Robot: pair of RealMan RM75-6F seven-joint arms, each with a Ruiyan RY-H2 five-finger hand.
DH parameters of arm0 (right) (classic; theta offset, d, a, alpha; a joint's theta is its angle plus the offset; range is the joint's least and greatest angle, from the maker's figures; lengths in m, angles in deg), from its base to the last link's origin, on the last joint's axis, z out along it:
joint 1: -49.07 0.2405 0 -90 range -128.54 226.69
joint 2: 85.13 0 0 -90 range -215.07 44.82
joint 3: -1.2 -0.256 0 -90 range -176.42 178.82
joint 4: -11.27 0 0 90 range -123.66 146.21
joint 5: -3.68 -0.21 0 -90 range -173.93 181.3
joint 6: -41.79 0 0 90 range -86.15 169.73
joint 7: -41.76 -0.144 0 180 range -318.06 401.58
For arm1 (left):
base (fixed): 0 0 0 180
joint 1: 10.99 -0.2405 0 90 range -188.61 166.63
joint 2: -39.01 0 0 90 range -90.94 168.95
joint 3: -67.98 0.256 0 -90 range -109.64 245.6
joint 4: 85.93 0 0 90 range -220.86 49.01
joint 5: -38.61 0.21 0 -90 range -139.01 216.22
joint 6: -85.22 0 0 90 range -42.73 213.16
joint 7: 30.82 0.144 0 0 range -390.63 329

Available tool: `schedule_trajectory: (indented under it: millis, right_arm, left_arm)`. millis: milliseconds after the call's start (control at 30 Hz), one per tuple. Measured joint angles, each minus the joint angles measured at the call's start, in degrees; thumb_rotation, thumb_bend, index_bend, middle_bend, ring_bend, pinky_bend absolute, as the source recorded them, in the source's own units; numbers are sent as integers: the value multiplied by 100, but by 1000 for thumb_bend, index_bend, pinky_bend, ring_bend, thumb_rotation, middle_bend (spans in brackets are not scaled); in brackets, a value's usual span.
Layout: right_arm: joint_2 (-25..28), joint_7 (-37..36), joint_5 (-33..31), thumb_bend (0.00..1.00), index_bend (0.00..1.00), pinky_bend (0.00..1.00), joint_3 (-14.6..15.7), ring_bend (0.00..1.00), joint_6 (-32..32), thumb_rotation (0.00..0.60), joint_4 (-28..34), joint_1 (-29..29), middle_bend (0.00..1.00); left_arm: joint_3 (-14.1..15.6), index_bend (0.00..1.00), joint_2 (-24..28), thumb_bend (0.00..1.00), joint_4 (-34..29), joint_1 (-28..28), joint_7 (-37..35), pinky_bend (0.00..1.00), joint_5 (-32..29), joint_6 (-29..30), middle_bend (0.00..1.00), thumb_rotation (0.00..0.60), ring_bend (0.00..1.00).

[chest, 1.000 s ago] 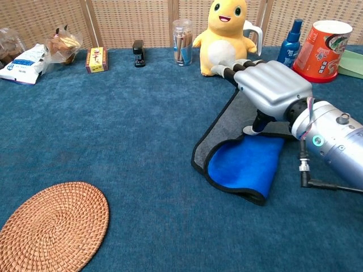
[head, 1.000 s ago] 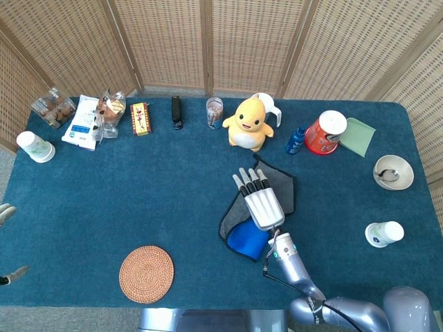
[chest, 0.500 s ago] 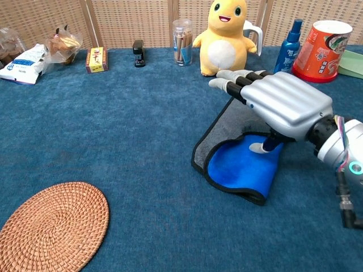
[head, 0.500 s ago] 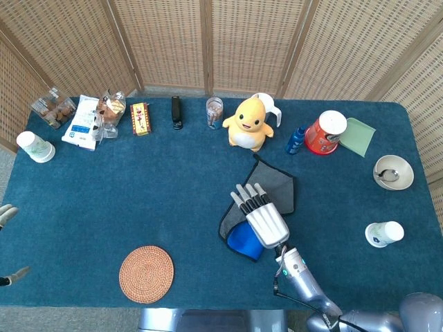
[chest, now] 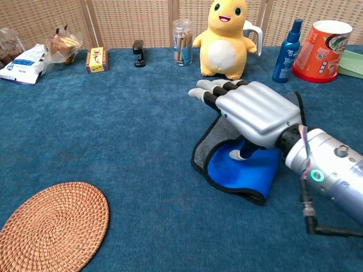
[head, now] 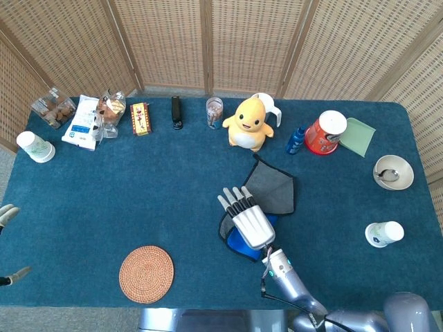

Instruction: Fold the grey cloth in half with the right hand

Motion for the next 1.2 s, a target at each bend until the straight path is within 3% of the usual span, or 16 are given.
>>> schedule_trajectory:
  millis: [833, 1200]
  right_arm:
    - [-765, 541, -212, 0, 0, 187, -392, 66, 126, 600, -374, 266, 10]
    - [-716, 568, -201, 0, 0, 186, -410, 66, 60, 600, -217, 264, 10]
  left_arm:
    - [8, 0, -2, 122, 26, 31, -25, 0, -1, -52, 0, 600, 0]
    - [11, 0, -2, 122, 27, 49, -25, 0, -2, -84, 0, 600, 0]
